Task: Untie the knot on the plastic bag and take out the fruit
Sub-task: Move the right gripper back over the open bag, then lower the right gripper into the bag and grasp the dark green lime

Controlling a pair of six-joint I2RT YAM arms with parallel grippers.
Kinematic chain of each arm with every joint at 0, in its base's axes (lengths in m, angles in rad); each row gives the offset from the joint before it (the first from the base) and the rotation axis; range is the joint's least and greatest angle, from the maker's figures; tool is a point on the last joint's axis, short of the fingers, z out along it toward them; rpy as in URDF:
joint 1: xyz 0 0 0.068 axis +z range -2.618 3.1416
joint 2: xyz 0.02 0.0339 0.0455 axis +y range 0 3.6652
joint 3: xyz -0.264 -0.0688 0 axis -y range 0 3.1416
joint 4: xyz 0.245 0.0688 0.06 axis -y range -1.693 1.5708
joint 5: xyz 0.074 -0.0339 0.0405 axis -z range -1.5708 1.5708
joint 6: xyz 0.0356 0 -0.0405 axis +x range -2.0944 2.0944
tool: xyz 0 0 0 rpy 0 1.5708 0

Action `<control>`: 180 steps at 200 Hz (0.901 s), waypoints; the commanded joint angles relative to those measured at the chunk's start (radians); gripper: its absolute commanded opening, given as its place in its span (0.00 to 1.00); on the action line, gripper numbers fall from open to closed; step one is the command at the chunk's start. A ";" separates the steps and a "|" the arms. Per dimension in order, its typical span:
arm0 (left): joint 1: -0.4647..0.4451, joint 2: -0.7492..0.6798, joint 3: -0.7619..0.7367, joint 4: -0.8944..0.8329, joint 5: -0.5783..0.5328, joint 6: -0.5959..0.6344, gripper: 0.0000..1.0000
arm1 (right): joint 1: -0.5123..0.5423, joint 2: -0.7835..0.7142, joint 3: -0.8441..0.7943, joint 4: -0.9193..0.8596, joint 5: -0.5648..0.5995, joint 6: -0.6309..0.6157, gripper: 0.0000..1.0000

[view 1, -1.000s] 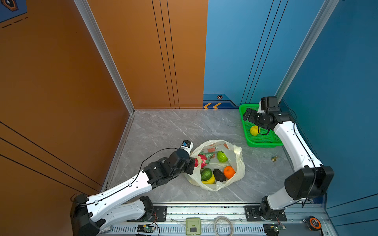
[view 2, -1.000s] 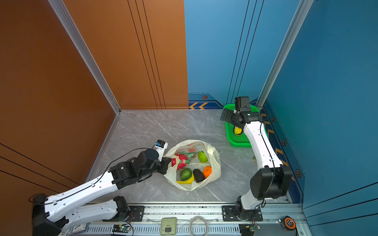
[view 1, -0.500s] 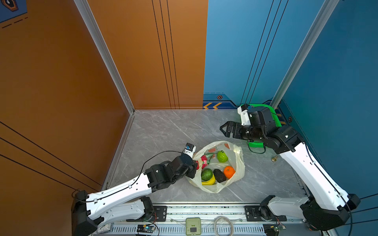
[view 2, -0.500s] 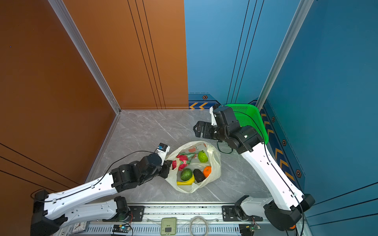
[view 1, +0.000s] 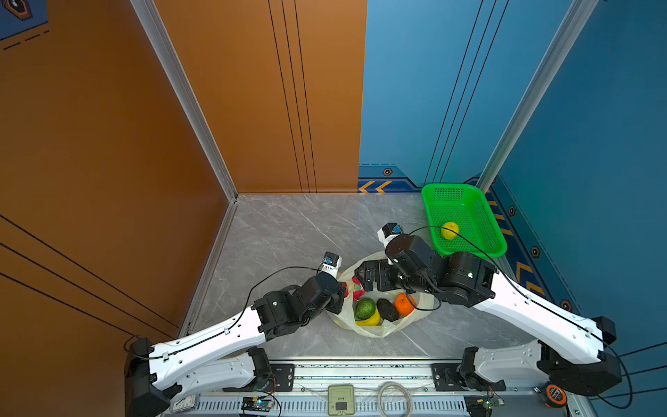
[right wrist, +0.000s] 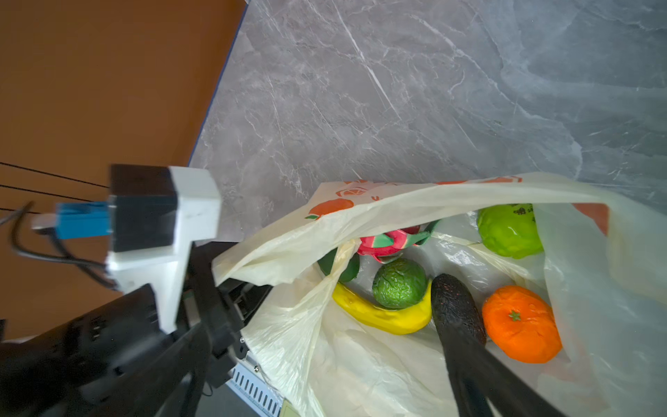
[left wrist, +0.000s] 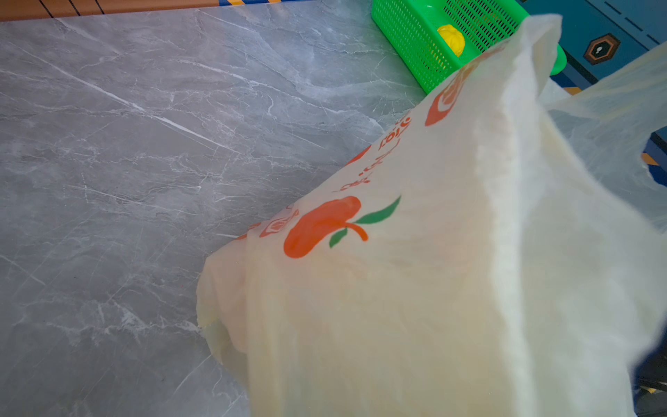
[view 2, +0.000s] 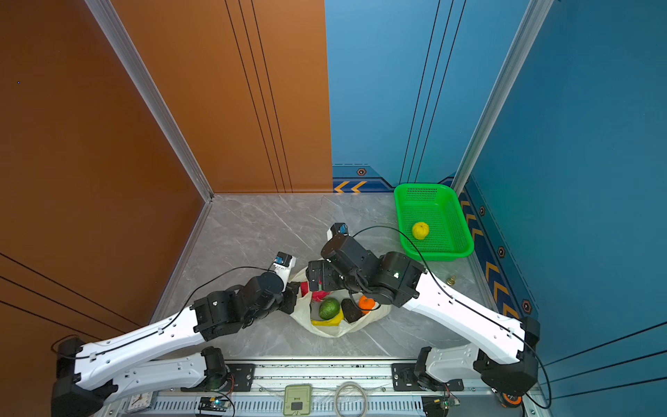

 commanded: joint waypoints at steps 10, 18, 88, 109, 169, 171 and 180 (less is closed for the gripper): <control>0.000 -0.022 0.030 -0.008 -0.018 -0.005 0.00 | 0.025 0.014 -0.117 0.065 0.088 0.038 0.99; 0.001 -0.023 0.030 -0.008 -0.016 -0.005 0.00 | 0.032 0.020 -0.140 0.067 0.097 0.036 0.98; 0.002 -0.045 -0.003 -0.011 -0.011 -0.024 0.00 | 0.083 -0.002 -0.335 0.110 0.153 0.001 0.97; 0.004 -0.044 -0.003 -0.012 -0.006 -0.023 0.00 | 0.095 -0.010 -0.390 0.131 0.162 -0.020 0.97; -0.009 -0.060 -0.046 -0.008 0.024 -0.069 0.00 | 0.109 -0.012 -0.552 0.186 0.097 0.010 0.96; -0.011 -0.061 -0.052 -0.006 0.026 -0.072 0.00 | 0.109 -0.012 -0.557 0.188 0.093 0.014 0.96; -0.025 -0.065 -0.070 -0.004 0.028 -0.086 0.00 | 0.111 0.000 -0.575 0.197 0.077 0.028 0.96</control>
